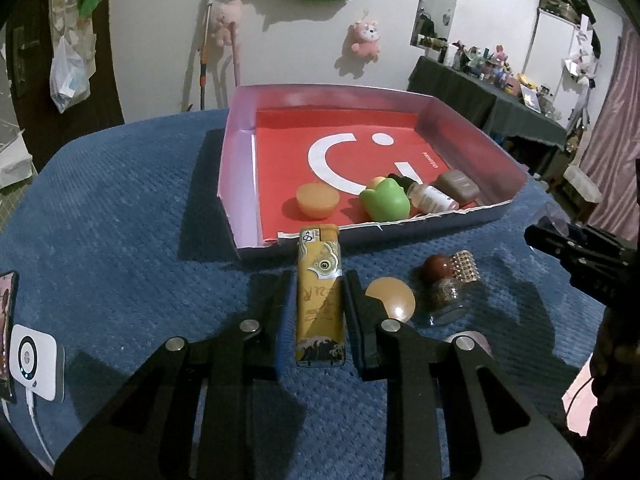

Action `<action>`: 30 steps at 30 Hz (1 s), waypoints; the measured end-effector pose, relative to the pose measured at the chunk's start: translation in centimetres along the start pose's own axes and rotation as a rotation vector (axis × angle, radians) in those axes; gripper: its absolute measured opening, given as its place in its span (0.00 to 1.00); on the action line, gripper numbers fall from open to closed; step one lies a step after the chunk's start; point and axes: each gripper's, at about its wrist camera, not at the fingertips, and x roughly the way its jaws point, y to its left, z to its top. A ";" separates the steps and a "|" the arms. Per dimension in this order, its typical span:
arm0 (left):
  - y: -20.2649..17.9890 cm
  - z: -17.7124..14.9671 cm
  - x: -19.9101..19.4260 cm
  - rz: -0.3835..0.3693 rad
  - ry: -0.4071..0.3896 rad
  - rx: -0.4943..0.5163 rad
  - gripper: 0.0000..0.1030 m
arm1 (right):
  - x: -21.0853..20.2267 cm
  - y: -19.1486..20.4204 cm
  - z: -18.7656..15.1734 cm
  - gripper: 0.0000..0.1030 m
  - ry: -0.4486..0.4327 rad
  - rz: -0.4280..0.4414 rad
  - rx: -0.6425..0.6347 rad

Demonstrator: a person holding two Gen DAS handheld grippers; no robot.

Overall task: Organize rigid objects
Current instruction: 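Grasp the yellow lighter with the left tool while the right tool grasps the clear cup, then carry the lighter and clear cup into the red tray and open both tools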

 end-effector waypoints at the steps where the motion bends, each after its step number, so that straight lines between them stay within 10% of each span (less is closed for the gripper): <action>1: 0.0 0.0 0.0 -0.002 -0.001 0.000 0.21 | -0.1 0.0 -0.1 0.41 0.000 0.000 0.000; 18: -0.9 3.5 -1.3 -0.072 -0.048 0.028 0.21 | -1.0 0.4 2.1 0.41 -0.045 0.048 -0.010; 30: -2.1 12.6 9.0 -0.102 0.116 0.112 0.21 | 8.3 2.2 10.4 0.41 0.110 0.115 -0.145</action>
